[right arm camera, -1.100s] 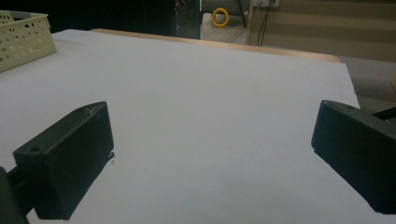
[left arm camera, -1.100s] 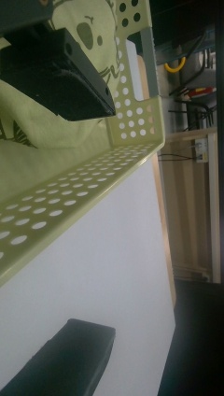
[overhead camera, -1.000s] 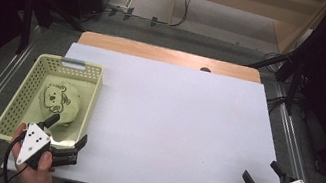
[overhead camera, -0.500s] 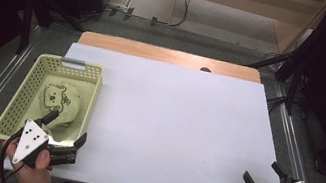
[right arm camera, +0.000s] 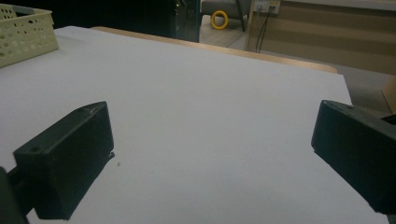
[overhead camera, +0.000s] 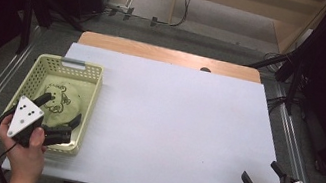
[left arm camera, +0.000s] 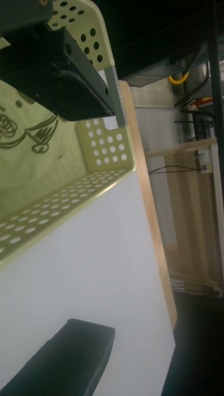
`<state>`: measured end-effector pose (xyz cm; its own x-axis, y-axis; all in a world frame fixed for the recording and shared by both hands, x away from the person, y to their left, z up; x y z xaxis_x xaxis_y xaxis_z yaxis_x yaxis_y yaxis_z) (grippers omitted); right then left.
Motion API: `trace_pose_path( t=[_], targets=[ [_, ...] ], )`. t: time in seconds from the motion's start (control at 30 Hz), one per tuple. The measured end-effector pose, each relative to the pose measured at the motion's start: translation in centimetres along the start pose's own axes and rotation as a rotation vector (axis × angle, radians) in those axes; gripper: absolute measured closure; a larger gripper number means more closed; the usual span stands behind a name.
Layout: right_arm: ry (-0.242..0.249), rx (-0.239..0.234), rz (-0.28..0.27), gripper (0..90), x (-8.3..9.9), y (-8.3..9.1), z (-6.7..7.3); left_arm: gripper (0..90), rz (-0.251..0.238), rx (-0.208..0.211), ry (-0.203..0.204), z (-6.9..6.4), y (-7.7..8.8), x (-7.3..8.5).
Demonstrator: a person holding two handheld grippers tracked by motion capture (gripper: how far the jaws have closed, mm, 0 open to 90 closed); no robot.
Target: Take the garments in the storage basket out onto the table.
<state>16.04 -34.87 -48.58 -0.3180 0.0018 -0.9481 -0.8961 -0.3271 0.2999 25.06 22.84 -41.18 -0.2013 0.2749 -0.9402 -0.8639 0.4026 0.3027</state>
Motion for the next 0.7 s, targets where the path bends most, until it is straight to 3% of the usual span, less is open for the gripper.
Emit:
trace_pose_path(
  t=[0.4,0.47,0.7],
  targets=[
    [0.013,-0.018,-0.015,0.0,-0.1,0.2,-0.1,0.0,0.084,-0.046,0.012,3.4,-3.2,-2.0],
    [0.010,-0.017,-0.009,0.0,-0.1,0.2,0.0,0.0,0.103,-0.047,0.030,4.0,-3.7,-2.2],
    [0.008,-0.020,-0.005,0.0,0.0,0.1,0.0,0.0,0.236,-0.058,0.079,6.7,-5.9,-1.8]
  ],
)
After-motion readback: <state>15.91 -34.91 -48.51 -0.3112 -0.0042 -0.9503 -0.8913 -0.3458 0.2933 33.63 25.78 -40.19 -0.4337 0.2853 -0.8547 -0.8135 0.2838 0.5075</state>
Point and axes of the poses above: each handheld gripper's, and its own axes: y roughly backward along the jaws, x roughly out of its underside, z roughly to its left, the point moved 3 cm from there along -y, roughly forward along the jaws, and after that the axes turned 5 degrees about -y, right-handed, at the moved point
